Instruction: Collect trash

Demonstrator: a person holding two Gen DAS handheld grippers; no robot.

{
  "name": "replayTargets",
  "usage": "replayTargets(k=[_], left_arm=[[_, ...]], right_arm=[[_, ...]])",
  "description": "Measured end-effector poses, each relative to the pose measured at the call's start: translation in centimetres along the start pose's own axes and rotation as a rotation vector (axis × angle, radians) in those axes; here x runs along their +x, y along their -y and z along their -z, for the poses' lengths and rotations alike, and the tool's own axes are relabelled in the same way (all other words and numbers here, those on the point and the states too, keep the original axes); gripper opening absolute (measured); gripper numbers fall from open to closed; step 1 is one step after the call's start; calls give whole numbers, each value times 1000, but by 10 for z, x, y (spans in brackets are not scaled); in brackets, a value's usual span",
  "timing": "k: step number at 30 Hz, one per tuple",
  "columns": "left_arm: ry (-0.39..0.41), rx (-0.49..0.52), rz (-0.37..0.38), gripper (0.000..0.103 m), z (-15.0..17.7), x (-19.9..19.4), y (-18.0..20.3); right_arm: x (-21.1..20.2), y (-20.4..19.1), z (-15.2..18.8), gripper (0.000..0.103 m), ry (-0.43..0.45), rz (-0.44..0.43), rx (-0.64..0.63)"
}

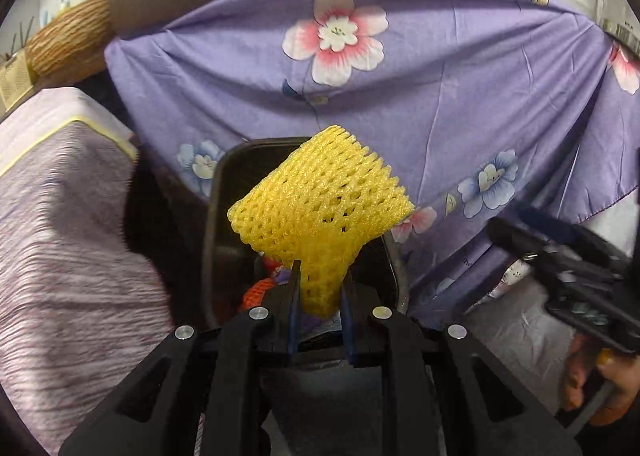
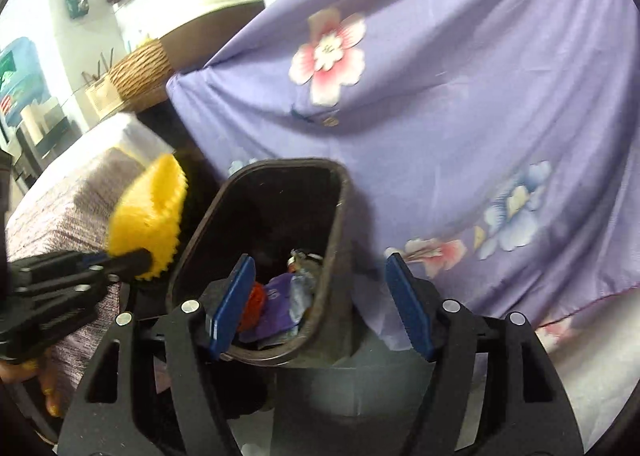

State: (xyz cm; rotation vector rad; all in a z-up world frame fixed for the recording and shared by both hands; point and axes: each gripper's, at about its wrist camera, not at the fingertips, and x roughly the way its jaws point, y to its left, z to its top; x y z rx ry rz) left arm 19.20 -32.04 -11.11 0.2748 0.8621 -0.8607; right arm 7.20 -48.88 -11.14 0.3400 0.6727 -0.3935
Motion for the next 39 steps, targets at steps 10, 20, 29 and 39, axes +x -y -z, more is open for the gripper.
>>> replayTargets(k=[10,20,29,39], left_arm=[[31,10,-6,68,-1,3,5],[133,15,-20,87,6,-52,9],[334,12,-104,98,29,-150,5],[506,-78,-332,98,90,-238,-26]], right_arm=[[-16,9,4,77,21,21,30],[-29,4,4,83,44,18,50],[-62,-32,-5,93,135,5,7],[-126,-114,5,97,309,-93,-128]])
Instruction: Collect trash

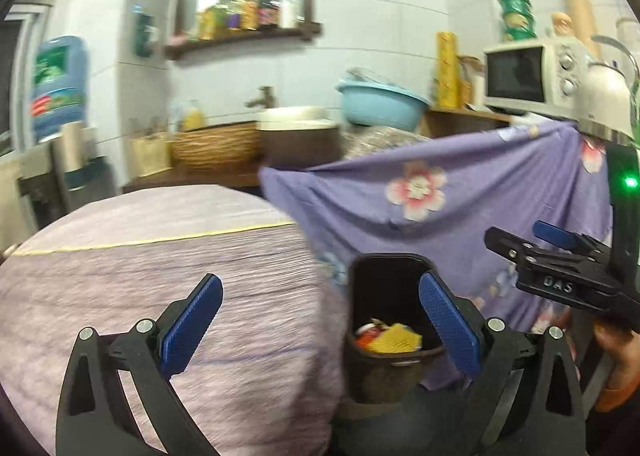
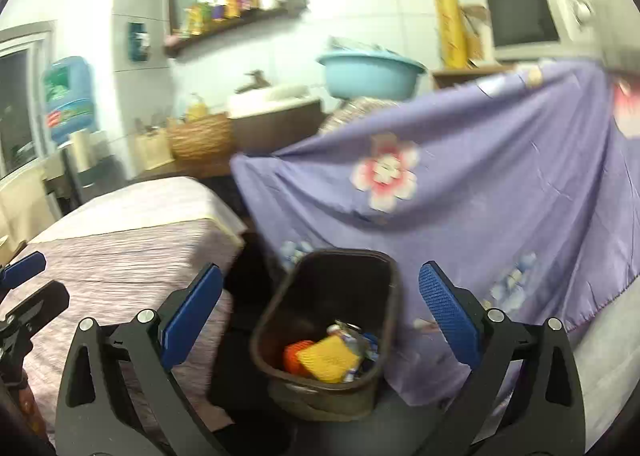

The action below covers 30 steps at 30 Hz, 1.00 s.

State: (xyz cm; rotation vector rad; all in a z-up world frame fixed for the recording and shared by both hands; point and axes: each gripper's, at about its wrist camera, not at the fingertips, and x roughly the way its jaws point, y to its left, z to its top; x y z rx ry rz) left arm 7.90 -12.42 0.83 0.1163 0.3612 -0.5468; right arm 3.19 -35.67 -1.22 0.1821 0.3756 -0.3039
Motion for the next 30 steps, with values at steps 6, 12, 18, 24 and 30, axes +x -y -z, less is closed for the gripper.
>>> replayTargets(k=[6,12,18,24,30], left_arm=[[7,-67,-91,98,17,-36,-28],[45,-77,-202,98,33,-67,-37],[104,-145,-243,98,39,-90,-45],[146,-122,-249,98,40,-101,-38],[171,-99,-299,98,41,-106,-33]], right_arm=[[-31,-50,18,97,25,-54,-82],[-66,-76,36,97,73,-131,-136],[-84,-86,44,97,105,-156,-166],[-97,-87,45,97,143,-172,-169],[-101,-85,46,97,154,-158,-167]])
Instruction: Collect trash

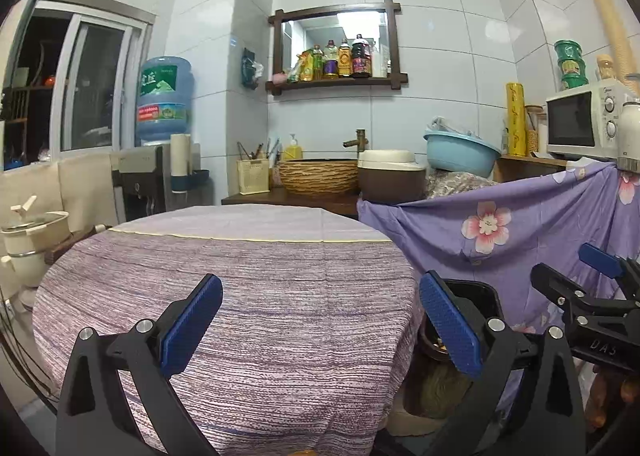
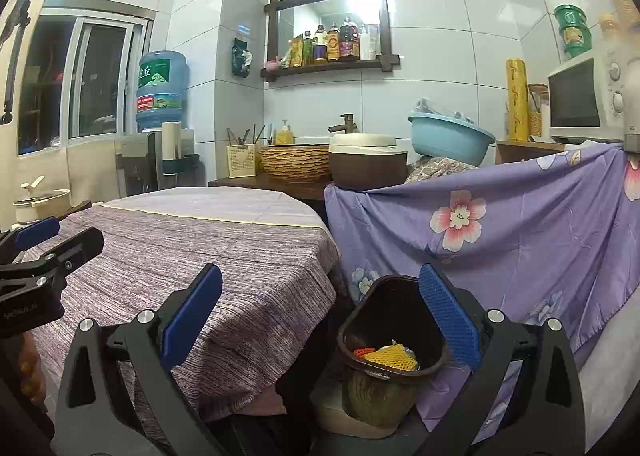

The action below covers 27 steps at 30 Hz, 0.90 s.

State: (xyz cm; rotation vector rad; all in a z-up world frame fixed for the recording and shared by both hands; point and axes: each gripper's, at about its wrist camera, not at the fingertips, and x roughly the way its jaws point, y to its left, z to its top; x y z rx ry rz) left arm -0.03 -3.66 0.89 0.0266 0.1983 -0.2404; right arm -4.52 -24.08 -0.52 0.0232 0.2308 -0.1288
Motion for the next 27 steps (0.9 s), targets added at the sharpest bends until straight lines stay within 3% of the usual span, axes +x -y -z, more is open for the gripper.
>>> replayTargets(k=[3,13,27], left_arm=[[16,-14,-31,98,0,-2,-2],[-21,-37,14,98,0,1,-7],[-37,-28,20,98,2,2,-6]], right_arm=[[-1,4,0,97,0,9,14],[1,4,3,97,-8,10,10],[4,5,4,97,-18,18,15]])
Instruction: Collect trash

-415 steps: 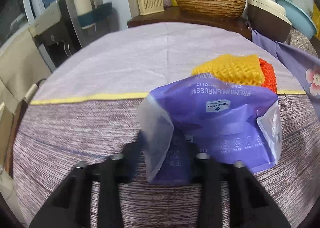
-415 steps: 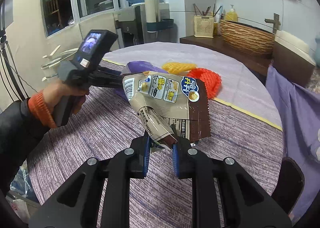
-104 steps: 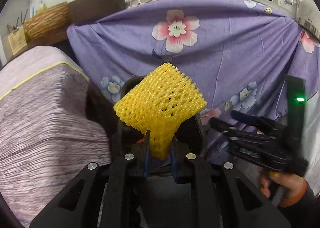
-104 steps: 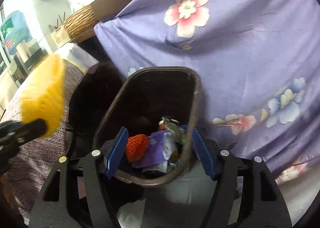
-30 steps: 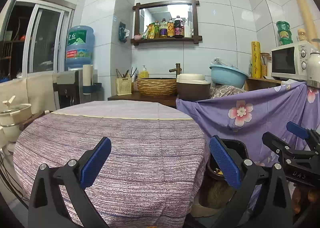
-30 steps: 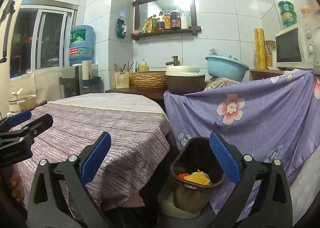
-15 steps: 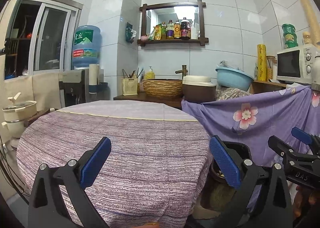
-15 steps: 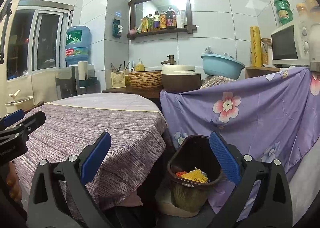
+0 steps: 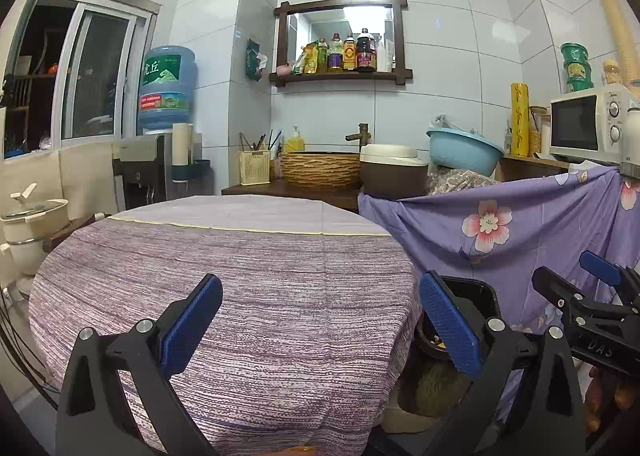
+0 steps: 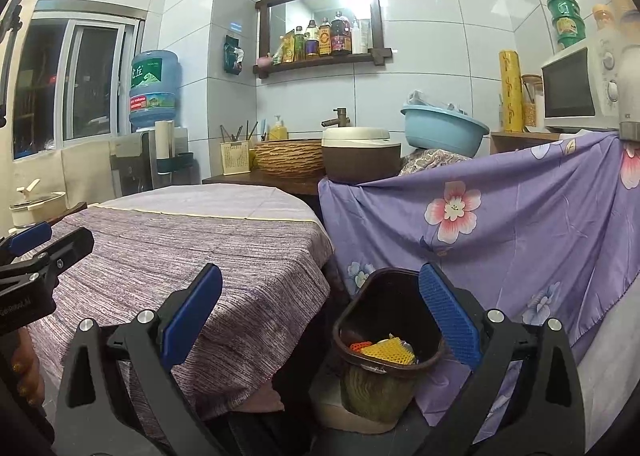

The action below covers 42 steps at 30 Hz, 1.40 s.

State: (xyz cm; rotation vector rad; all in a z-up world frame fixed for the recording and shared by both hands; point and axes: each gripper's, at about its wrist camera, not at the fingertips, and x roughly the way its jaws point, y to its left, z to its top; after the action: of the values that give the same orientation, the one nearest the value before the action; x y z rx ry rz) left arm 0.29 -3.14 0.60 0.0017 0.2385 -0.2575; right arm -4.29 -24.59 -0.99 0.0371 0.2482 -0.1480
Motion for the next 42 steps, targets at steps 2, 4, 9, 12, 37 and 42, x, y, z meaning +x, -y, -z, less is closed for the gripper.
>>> replayTargets(k=[2,4,9,12,37,42], left_arm=[[-2,-2,2,98,0,1,0],[-1,-2,0,98,0,0,-1],[-2,-3,2,98,0,1,-1],[-4,-4,3,98,0,1,-3],[-18,-6,7,98,4,3,-3],[-19,-7,7,98,4,3,-2]], right_arm=[[1,1,0,97,-3,0,2],[2,0,0,97,-3,2,3],[3,0,0,97,-3,-1,6],[4,-1,1,97,-6,-2,4],[7,-3,4,97,-17,0,3],[7,-4,6,97,-19,2,4]])
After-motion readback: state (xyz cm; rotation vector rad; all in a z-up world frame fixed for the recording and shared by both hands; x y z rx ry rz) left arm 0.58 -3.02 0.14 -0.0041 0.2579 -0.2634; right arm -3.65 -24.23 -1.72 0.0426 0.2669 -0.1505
